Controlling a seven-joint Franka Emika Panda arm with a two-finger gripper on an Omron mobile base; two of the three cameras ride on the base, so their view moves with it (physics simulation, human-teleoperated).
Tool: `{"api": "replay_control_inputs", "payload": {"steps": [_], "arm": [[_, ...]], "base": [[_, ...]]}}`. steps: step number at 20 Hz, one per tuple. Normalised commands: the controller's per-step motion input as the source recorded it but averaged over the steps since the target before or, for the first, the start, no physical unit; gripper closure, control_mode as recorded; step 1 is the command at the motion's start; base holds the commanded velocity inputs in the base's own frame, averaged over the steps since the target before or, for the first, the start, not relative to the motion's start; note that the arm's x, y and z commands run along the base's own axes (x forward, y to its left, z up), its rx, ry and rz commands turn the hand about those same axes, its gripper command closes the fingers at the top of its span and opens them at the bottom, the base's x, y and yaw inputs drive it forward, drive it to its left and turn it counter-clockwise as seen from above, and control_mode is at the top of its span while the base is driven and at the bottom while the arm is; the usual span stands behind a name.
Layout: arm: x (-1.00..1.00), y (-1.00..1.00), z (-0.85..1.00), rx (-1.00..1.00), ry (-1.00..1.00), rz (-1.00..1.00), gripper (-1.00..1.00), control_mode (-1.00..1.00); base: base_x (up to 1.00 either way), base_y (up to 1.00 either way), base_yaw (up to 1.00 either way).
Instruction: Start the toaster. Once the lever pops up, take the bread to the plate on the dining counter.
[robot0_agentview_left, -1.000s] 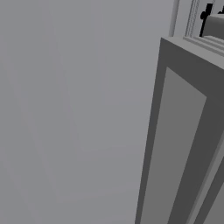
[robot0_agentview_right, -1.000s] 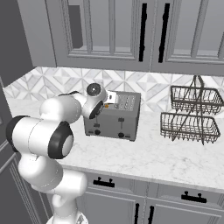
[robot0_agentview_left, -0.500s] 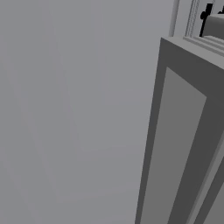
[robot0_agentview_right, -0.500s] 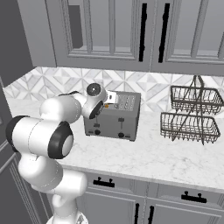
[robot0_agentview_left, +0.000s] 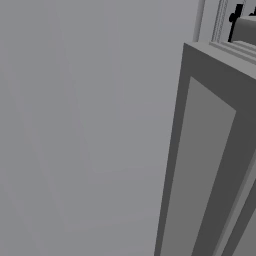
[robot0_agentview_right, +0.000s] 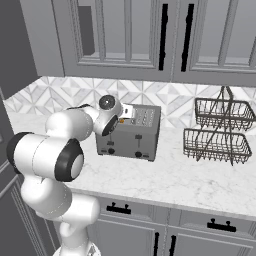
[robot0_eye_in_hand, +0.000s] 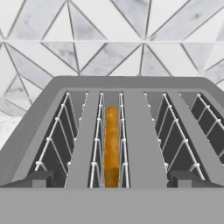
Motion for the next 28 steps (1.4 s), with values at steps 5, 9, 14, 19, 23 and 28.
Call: {"api": "replay_control_inputs", "payload": {"steps": [5,9,14,19,23,28], "arm": [[0.0,0.0,0.0,0.0,0.0,0.0,-1.0,-1.0],[0.0,0.0,0.0,0.0,0.0,0.0,-1.0,-1.0],[0.0,0.0,0.0,0.0,0.0,0.0,-1.0,-1.0],[0.0,0.0,0.0,0.0,0.0,0.0,-1.0,-1.0],[0.0,0.0,0.0,0.0,0.0,0.0,-1.0,-1.0],[0.0,0.0,0.0,0.0,0.0,0.0,-1.0,-1.0]], "base": [[0.0,0.0,0.0],[0.0,0.0,0.0],[0.0,0.0,0.0],[0.0,0.0,0.0],[0.0,0.0,0.0],[0.0,0.0,0.0]]}}
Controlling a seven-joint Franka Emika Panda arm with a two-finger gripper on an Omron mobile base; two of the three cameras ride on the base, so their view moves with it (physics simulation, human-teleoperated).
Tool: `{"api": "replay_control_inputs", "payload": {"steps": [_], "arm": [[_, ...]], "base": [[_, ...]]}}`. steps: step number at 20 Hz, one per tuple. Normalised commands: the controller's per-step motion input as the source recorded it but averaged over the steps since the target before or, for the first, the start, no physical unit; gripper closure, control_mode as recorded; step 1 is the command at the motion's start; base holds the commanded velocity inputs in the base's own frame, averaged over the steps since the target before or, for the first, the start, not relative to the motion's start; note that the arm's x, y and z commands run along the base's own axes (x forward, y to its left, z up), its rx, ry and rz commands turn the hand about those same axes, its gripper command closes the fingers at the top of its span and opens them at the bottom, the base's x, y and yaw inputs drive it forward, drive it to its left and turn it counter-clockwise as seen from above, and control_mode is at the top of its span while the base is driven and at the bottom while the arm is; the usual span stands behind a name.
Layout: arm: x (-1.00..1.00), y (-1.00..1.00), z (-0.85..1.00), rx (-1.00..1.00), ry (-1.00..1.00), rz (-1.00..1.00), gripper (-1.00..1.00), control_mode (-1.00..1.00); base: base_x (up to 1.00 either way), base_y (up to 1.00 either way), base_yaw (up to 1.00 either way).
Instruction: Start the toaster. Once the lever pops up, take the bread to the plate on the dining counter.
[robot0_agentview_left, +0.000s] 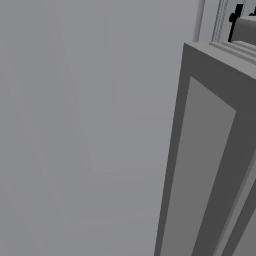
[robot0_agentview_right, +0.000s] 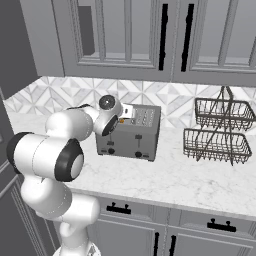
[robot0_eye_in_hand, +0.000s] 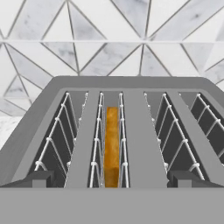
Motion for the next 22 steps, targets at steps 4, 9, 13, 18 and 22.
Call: {"api": "replay_control_inputs", "payload": {"steps": [4,9,13,18,22], "arm": [[0.0,0.0,0.0,0.0,0.0,0.0,-1.0,-1.0],[0.0,0.0,0.0,0.0,0.0,0.0,-1.0,-1.0],[0.0,0.0,0.0,0.0,0.0,0.0,-1.0,-1.0],[0.0,0.0,0.0,0.0,0.0,0.0,-1.0,-1.0],[0.0,0.0,0.0,0.0,0.0,0.0,-1.0,-1.0]], "base": [[0.0,0.0,0.0],[0.0,0.0,0.0],[0.0,0.0,0.0],[0.0,0.0,0.0],[0.0,0.0,0.0]]}}
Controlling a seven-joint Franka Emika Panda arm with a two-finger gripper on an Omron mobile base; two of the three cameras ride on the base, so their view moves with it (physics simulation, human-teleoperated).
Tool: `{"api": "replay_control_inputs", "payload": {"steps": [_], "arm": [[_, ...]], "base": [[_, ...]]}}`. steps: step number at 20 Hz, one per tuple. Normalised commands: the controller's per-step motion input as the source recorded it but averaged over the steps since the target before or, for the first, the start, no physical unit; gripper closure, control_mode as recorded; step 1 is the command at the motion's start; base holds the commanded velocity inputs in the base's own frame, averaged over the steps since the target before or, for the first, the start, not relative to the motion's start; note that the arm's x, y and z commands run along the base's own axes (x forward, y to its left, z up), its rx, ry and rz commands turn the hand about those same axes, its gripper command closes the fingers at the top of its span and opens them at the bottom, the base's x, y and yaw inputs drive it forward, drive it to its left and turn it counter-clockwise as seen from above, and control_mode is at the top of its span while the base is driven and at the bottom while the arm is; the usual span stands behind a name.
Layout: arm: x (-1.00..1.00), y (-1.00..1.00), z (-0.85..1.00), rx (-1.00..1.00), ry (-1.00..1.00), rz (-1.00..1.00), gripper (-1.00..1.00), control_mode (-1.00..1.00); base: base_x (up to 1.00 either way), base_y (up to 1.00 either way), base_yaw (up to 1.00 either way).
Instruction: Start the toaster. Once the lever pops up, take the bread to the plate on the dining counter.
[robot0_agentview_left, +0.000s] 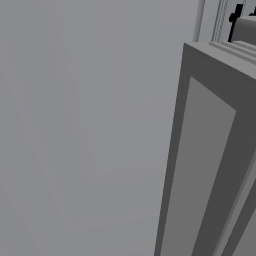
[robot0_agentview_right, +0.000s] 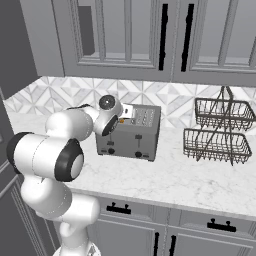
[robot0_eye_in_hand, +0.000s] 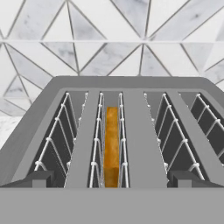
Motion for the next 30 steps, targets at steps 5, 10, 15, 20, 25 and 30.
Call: {"api": "replay_control_inputs", "payload": {"steps": [5,10,15,20,25,30], "arm": [[0.0,0.0,0.0,0.0,0.0,0.0,-1.0,-1.0],[0.0,0.0,0.0,0.0,0.0,0.0,-1.0,-1.0],[0.0,0.0,0.0,0.0,0.0,0.0,-1.0,-1.0],[0.0,0.0,0.0,0.0,0.0,0.0,-1.0,-1.0],[0.0,0.0,0.0,0.0,0.0,0.0,-1.0,-1.0],[0.0,0.0,0.0,0.0,0.0,0.0,-1.0,-1.0]], "base": [[0.0,0.0,0.0],[0.0,0.0,0.0],[0.0,0.0,0.0],[0.0,0.0,0.0],[0.0,0.0,0.0],[0.0,0.0,0.0]]}}
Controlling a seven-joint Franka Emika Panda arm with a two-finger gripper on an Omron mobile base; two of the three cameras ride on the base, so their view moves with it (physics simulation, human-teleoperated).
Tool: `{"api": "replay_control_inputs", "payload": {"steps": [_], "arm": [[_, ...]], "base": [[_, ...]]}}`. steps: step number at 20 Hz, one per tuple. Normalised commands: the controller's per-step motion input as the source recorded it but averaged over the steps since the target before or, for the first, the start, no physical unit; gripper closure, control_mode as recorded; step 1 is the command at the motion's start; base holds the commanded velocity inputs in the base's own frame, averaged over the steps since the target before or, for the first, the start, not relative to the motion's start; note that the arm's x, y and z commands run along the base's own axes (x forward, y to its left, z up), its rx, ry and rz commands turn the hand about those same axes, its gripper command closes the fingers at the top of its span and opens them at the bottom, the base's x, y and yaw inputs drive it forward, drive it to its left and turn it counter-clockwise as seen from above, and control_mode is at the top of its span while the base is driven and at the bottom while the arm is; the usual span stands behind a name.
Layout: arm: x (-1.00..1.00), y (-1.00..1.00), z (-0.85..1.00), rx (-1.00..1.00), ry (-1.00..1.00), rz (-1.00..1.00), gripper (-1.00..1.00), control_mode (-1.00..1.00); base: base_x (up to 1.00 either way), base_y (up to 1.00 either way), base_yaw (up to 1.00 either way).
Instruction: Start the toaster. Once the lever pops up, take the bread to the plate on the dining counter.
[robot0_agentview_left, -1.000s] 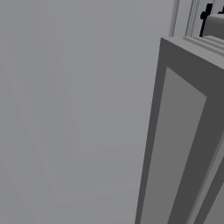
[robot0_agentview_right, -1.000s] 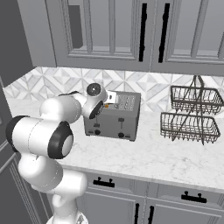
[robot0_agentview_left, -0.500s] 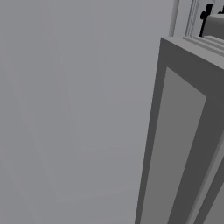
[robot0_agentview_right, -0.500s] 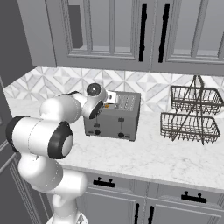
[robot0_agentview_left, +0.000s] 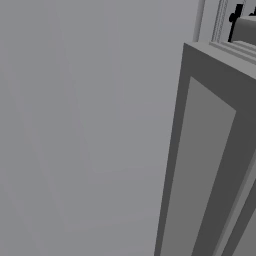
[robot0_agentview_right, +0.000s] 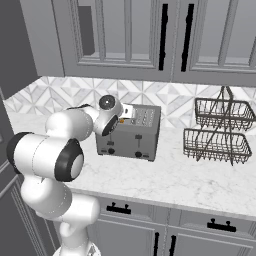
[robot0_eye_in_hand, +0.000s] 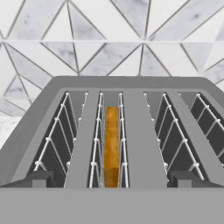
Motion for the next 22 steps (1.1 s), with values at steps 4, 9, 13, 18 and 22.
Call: {"api": "replay_control_inputs", "payload": {"steps": [4,9,13,18,22], "arm": [[0.0,0.0,0.0,0.0,0.0,0.0,-1.0,-1.0],[0.0,0.0,0.0,0.0,0.0,0.0,-1.0,-1.0],[0.0,0.0,0.0,0.0,0.0,0.0,-1.0,-1.0],[0.0,0.0,0.0,0.0,0.0,0.0,-1.0,-1.0],[0.0,0.0,0.0,0.0,0.0,0.0,-1.0,-1.0]], "base": [[0.0,0.0,0.0],[0.0,0.0,0.0],[0.0,0.0,0.0],[0.0,0.0,0.0],[0.0,0.0,0.0]]}}
